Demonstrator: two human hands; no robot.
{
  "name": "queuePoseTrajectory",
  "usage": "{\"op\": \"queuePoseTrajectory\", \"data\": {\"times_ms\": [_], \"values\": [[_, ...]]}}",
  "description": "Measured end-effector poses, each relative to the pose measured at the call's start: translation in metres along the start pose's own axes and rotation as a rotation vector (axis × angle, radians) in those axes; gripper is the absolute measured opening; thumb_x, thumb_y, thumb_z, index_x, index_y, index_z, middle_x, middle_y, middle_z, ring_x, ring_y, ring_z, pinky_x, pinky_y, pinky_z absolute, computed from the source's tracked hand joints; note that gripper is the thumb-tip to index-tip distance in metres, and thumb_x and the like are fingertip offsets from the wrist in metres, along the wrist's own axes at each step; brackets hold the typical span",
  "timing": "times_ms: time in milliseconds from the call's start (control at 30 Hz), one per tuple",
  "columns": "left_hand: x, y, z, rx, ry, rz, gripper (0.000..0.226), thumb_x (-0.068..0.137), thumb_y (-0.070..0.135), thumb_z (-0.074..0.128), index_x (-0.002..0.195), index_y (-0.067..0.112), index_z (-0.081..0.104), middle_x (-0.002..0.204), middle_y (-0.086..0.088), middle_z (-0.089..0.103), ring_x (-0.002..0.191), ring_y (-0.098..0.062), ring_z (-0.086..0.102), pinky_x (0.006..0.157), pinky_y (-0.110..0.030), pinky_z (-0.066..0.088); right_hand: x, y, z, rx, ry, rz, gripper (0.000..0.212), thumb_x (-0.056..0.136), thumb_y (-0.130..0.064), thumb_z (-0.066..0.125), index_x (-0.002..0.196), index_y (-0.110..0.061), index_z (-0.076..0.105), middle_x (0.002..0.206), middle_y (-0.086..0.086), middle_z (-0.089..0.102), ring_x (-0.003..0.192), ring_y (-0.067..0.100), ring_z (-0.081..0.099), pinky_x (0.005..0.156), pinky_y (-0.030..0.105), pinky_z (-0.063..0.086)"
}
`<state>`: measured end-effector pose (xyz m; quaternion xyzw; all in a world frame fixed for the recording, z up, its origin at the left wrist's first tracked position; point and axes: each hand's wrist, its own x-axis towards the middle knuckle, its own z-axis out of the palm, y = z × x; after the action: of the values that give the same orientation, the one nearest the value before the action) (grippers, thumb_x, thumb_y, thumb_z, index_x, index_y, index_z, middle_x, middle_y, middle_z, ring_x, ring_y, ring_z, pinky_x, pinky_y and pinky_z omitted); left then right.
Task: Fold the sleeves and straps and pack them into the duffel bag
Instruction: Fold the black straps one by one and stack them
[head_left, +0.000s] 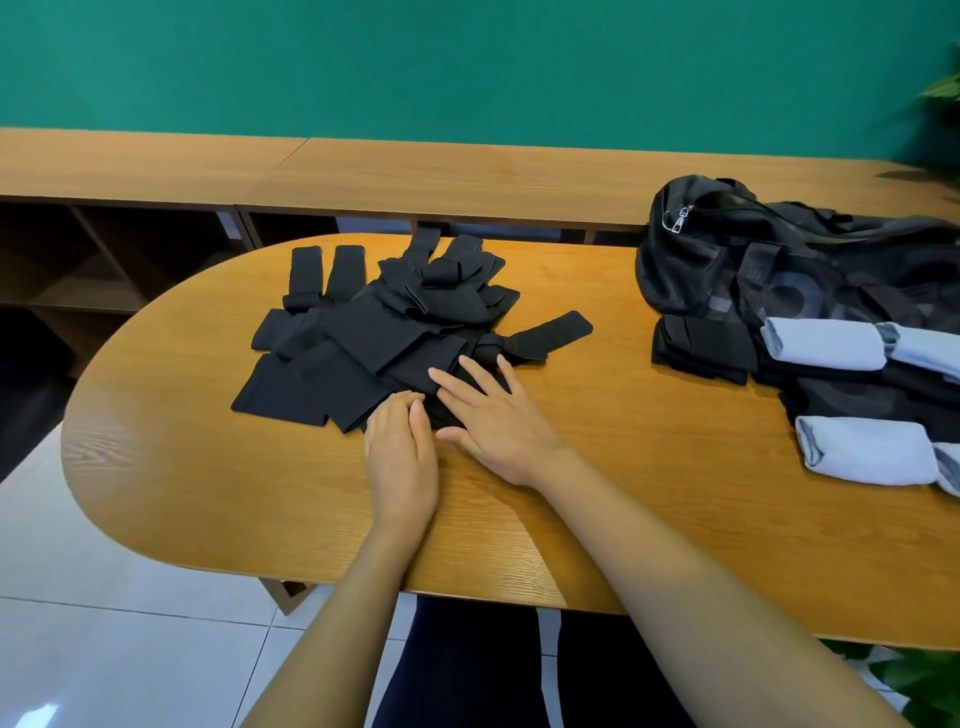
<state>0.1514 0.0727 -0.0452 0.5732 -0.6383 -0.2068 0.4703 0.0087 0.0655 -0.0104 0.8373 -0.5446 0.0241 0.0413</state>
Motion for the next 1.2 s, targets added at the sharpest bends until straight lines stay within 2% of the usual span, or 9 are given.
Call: {"op": "queuePoseTrajectory", "data": {"times_ms": [167,333,500,600,767,833,933,1067,1200], "values": [[0.001,0.001,-0.002,0.003,0.019,0.016,0.042,0.101,0.035,0.026,0.111,0.015,0.061,0.103,0.008,0.056,0.101,-0.006,0.047,0.094,-0.036,0.042,-0.037,0.028,0.002,0.079,0.122,0.031,0.074,0.099,-0.058,0.012,0.130,-0.012,0.061,0.154,-0.010,0.038,0.143,0.018,0.027,0.121,0.046,0.008],[-0.001,0.000,-0.003,0.095,0.039,0.002,0.027,0.103,0.026,0.035,0.097,0.017,0.060,0.096,0.004,0.051,0.093,-0.008,0.038,0.084,-0.029,0.029,-0.099,0.064,0.007,0.235,0.164,0.133,0.082,0.099,-0.062,0.001,0.116,-0.022,0.070,0.143,-0.017,0.049,0.137,0.007,0.032,0.120,0.033,0.005],[-0.003,0.003,-0.004,0.159,0.048,0.050,0.029,0.102,0.025,0.034,0.095,0.018,0.062,0.094,0.005,0.050,0.093,-0.012,0.038,0.086,-0.034,0.030,-0.147,0.084,0.011,0.415,0.350,0.290,0.065,0.101,-0.056,0.019,0.109,-0.024,0.074,0.123,-0.021,0.058,0.121,-0.006,0.036,0.110,0.032,0.025],[-0.007,0.004,-0.004,0.176,0.040,0.142,0.025,0.103,0.020,0.040,0.097,0.017,0.064,0.095,0.008,0.049,0.094,-0.009,0.037,0.091,-0.038,0.032,-0.167,0.091,0.017,0.472,0.383,0.383,0.064,0.099,-0.061,0.021,0.111,-0.027,0.074,0.110,-0.013,0.066,0.113,0.001,0.045,0.096,0.034,0.037],[-0.011,0.009,-0.003,0.296,-0.055,0.380,0.030,0.099,0.026,0.039,0.097,0.018,0.067,0.105,0.005,0.057,0.104,-0.015,0.049,0.098,-0.042,0.034,-0.185,0.096,0.014,0.595,0.486,0.456,0.064,0.098,-0.065,0.021,0.067,-0.035,0.069,0.090,-0.018,0.070,0.105,0.000,0.050,0.089,0.037,0.039],[-0.012,0.012,0.000,0.354,-0.104,0.488,0.030,0.099,0.028,0.040,0.099,0.018,0.069,0.110,0.004,0.059,0.110,-0.017,0.051,0.103,-0.042,0.031,-0.183,0.094,0.008,0.609,0.541,0.465,0.067,0.100,-0.061,0.024,0.055,-0.026,0.061,0.086,-0.019,0.069,0.106,0.004,0.052,0.089,0.036,0.041],[-0.010,0.024,0.011,0.408,-0.184,0.590,0.029,0.097,0.030,0.042,0.101,0.019,0.069,0.123,0.000,0.059,0.121,-0.020,0.050,0.113,-0.046,0.026,-0.165,0.091,-0.005,0.561,0.540,0.516,0.060,0.100,-0.057,0.027,0.068,-0.021,0.063,0.089,-0.014,0.066,0.102,0.009,0.051,0.085,0.032,0.041],[0.003,0.043,0.037,0.573,-0.289,0.712,0.023,0.096,0.027,0.052,0.107,0.019,0.070,0.141,-0.005,0.052,0.136,-0.027,0.041,0.118,-0.054,0.016,-0.113,0.090,-0.014,0.484,0.349,0.641,0.025,0.100,-0.040,0.048,0.110,-0.025,0.064,0.103,-0.017,0.059,0.108,0.008,0.046,0.086,0.030,0.042],[0.021,0.046,0.057,0.746,-0.372,0.686,0.031,0.097,0.034,0.046,0.111,0.021,0.071,0.145,-0.002,0.051,0.140,-0.026,0.038,0.118,-0.058,0.004,-0.058,0.094,-0.011,0.470,0.166,0.729,0.038,0.098,-0.042,0.053,0.131,-0.022,0.054,0.122,-0.005,0.062,0.121,0.020,0.045,0.093,0.036,0.044]]}}
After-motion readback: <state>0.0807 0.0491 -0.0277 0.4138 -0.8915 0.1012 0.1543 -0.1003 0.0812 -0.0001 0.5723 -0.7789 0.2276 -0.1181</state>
